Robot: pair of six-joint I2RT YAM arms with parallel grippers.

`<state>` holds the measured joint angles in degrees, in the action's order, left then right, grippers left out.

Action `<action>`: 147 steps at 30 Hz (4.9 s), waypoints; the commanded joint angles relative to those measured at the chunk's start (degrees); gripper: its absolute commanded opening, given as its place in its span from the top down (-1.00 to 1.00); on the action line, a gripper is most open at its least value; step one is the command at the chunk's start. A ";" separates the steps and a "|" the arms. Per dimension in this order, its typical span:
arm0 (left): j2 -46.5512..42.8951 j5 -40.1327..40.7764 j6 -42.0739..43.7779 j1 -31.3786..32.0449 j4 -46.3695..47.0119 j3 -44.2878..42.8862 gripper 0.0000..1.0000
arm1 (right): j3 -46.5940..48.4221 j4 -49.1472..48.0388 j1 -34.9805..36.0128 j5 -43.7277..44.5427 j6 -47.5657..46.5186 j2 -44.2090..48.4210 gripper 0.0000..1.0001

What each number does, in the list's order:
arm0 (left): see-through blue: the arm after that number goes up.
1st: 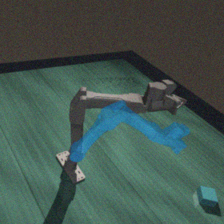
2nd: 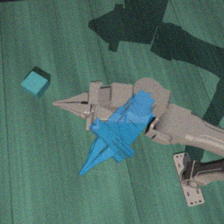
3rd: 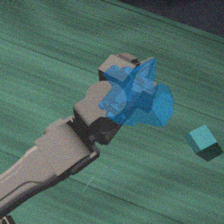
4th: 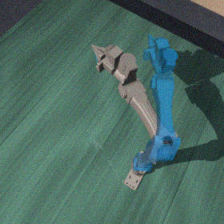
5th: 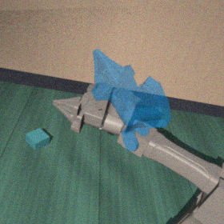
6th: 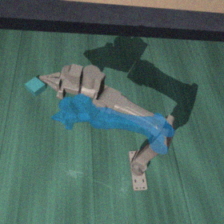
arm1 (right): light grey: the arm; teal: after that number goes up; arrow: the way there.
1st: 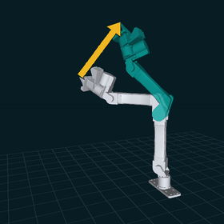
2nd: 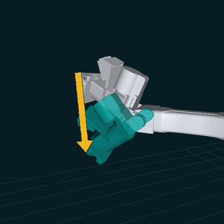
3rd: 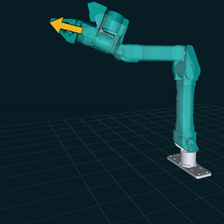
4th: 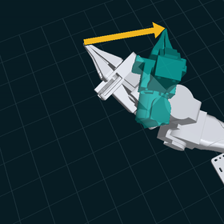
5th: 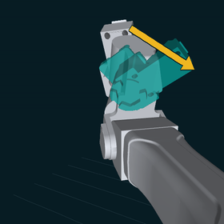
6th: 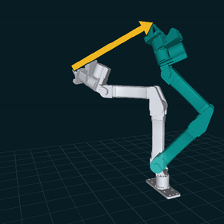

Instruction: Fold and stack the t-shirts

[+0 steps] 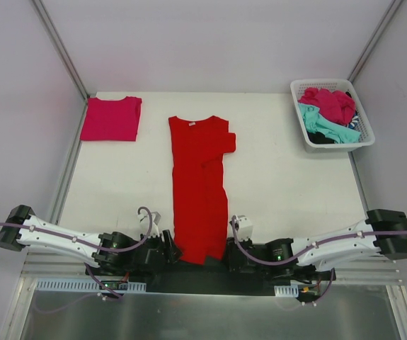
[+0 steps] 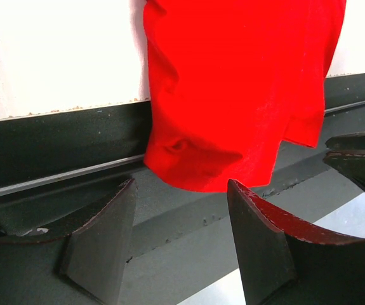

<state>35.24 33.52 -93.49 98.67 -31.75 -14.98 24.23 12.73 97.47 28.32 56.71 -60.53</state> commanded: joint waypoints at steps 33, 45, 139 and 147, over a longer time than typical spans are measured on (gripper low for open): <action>5.63 2.96 -2.22 0.47 9.95 4.79 0.17 | 1.35 -11.59 -5.89 -4.23 -5.91 -10.57 0.62; 5.18 2.96 -1.96 0.47 9.86 4.52 1.00 | 1.43 -10.10 -5.98 -3.80 -5.64 -9.52 0.79; -14.77 -9.43 1.03 -13.68 5.90 7.25 0.89 | -3.84 -4.12 -4.84 -0.28 2.09 6.57 0.32; -9.23 -11.72 0.68 -11.93 6.79 4.79 0.90 | -0.85 -3.50 -4.57 -1.07 0.78 3.93 0.33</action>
<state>23.77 22.70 -92.16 85.65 -25.56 -8.80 20.36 10.02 92.53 25.98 56.97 -55.22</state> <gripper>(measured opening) 0.052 0.338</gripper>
